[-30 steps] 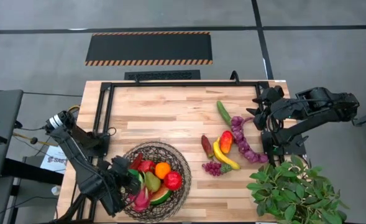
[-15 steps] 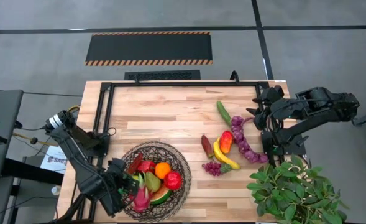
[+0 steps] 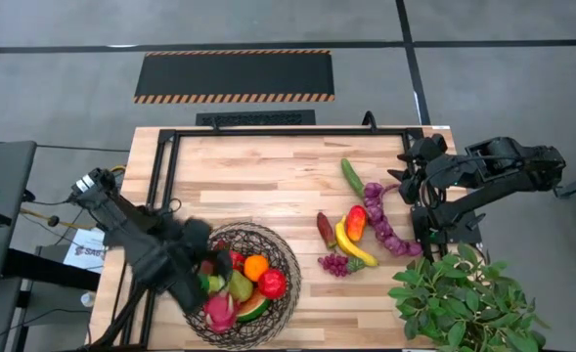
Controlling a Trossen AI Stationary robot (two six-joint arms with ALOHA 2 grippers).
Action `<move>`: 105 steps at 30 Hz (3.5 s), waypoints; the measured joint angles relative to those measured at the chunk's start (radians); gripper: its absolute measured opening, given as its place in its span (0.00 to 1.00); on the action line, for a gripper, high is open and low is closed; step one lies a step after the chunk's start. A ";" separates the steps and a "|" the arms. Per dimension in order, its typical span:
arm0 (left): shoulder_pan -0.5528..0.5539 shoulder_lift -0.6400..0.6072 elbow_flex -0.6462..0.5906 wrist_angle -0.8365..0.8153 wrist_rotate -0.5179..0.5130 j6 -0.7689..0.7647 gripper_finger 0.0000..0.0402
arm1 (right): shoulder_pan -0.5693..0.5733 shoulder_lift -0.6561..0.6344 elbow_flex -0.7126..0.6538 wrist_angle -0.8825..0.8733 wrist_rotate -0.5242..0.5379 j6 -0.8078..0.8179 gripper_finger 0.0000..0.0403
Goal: Build produce basket
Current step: Put the mango into the woven basket
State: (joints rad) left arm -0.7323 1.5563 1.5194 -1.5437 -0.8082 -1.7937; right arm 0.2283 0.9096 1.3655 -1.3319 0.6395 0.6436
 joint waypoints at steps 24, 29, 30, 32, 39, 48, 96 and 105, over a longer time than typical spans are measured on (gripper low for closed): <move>0.644 0.200 -0.347 1.843 0.251 1.372 0.72 | 0.000 0.001 0.000 0.000 -0.001 0.004 0.63; 0.646 0.384 -0.218 1.888 0.270 1.383 0.72 | 0.000 0.001 0.000 0.000 -0.001 0.004 0.63; 0.646 0.422 -0.181 1.870 0.269 1.383 0.72 | 0.000 0.001 0.000 0.000 -0.002 0.006 0.63; 0.643 0.501 -0.084 1.815 0.268 1.386 0.72 | 0.000 0.001 0.000 0.000 -0.002 0.011 0.63; 0.639 0.773 0.326 1.479 0.247 1.360 0.72 | 0.000 0.001 0.000 0.000 -0.003 0.012 0.63; 0.634 0.997 0.711 1.208 0.274 1.338 0.72 | 0.000 0.001 0.000 0.000 -0.004 0.012 0.63; 0.621 1.015 0.833 0.940 0.246 1.355 0.28 | 0.000 0.001 0.000 0.000 -0.004 0.018 0.63; 0.602 0.887 0.834 0.791 0.253 1.412 0.27 | 0.000 0.001 0.000 -0.001 -0.005 0.019 0.63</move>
State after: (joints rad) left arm -0.1300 2.4436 2.3535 -0.7522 -0.5557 -0.3819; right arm 0.2282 0.9108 1.3655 -1.3327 0.6346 0.6628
